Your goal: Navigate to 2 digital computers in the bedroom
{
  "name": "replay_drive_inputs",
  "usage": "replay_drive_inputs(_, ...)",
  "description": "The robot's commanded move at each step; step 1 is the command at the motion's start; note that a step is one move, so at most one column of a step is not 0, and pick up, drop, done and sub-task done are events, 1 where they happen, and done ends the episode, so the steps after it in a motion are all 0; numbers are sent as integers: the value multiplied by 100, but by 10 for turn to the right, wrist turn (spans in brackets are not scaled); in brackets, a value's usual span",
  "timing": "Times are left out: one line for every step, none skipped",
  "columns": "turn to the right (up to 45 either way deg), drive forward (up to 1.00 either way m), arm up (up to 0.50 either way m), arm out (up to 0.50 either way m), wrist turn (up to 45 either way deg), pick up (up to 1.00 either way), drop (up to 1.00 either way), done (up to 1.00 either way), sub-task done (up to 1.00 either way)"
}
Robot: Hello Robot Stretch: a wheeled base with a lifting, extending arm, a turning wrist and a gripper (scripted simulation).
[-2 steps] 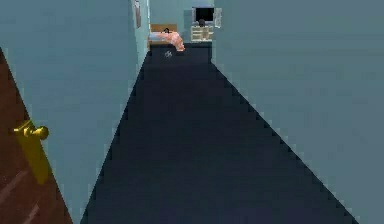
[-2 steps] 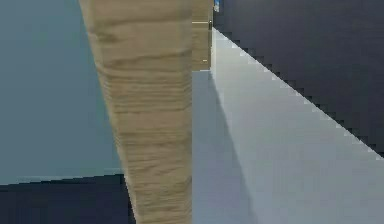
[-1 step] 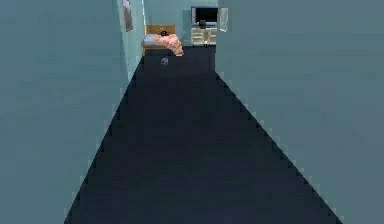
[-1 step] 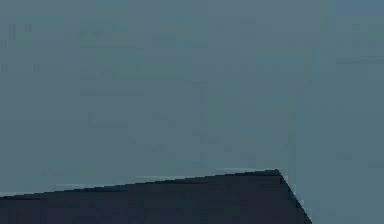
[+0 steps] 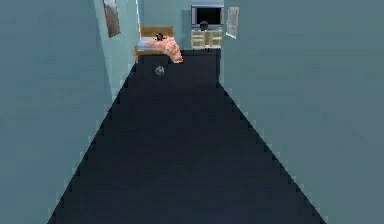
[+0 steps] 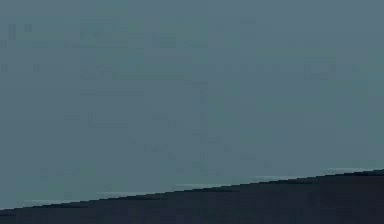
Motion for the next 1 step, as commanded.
replay_drive_inputs(0, 100, 0, 0, 0, 0, 0, 0, 0)
